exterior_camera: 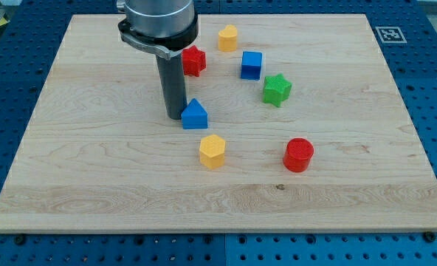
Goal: Push the red circle a bit up
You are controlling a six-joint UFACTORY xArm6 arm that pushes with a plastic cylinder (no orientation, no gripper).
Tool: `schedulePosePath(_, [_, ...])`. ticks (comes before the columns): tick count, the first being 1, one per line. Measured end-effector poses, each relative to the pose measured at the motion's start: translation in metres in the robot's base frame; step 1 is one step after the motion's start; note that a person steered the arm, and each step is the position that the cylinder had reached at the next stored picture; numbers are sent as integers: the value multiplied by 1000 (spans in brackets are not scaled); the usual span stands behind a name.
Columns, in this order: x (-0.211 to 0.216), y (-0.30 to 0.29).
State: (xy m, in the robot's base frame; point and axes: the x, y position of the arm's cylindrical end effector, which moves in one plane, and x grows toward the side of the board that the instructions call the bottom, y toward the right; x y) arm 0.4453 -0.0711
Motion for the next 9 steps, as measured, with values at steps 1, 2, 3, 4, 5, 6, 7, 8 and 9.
schedulePosePath(1, [4,-36])
schedulePosePath(2, [48,-61])
schedulePosePath(3, [119,-14])
schedulePosePath(4, [170,86])
schedulePosePath(5, [174,107])
schedulePosePath(6, [173,111])
schedulePosePath(7, [173,111])
schedulePosePath(8, [162,129])
schedulePosePath(9, [147,164])
